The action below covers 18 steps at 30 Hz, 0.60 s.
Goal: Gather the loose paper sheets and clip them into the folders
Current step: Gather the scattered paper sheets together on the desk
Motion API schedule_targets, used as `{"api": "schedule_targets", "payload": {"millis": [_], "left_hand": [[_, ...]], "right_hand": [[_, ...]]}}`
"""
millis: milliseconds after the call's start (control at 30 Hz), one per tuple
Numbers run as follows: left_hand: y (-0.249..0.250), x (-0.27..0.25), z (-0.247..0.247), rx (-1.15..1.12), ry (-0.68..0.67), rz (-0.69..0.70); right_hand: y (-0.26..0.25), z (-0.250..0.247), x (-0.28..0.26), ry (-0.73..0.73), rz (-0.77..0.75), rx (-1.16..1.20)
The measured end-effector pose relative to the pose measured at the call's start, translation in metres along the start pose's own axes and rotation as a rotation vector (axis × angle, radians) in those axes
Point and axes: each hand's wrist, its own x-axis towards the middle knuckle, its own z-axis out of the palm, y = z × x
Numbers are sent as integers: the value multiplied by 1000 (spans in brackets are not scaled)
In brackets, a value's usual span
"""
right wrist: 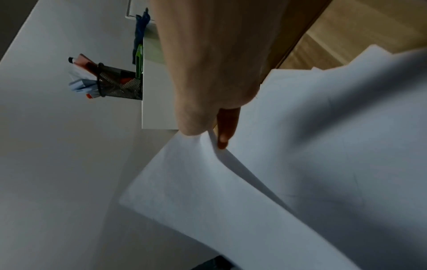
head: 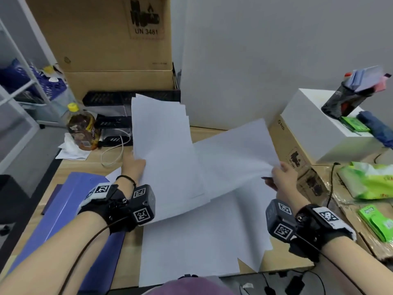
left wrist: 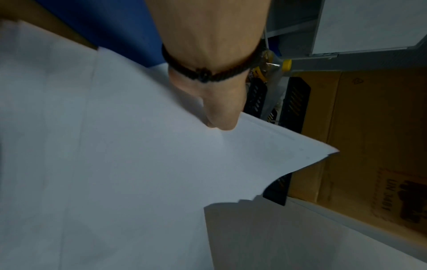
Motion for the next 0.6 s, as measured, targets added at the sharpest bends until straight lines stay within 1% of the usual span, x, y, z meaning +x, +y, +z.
{"api": "schedule_targets", "payload": {"millis": [67, 133, 267, 433, 533, 600], "left_hand": [[-15, 1, -6, 223, 1, -58], [-29, 2, -11, 328, -17, -80], [-51, 2, -16, 399, -32, -128], [-71, -6, -18, 410, -25, -220], [-83, -10, -16, 430, -90, -260], [-82, -15, -9, 447, -175, -268]], "right_hand": [[-10, 9, -1, 25, -18, 122], [-17, 19, -5, 36, -47, 206], [-24, 34, -10, 50, -78, 240], [-8, 41, -8, 15, -69, 195], [-1, 45, -9, -16, -8, 194], [-2, 48, -10, -83, 1, 177]]}}
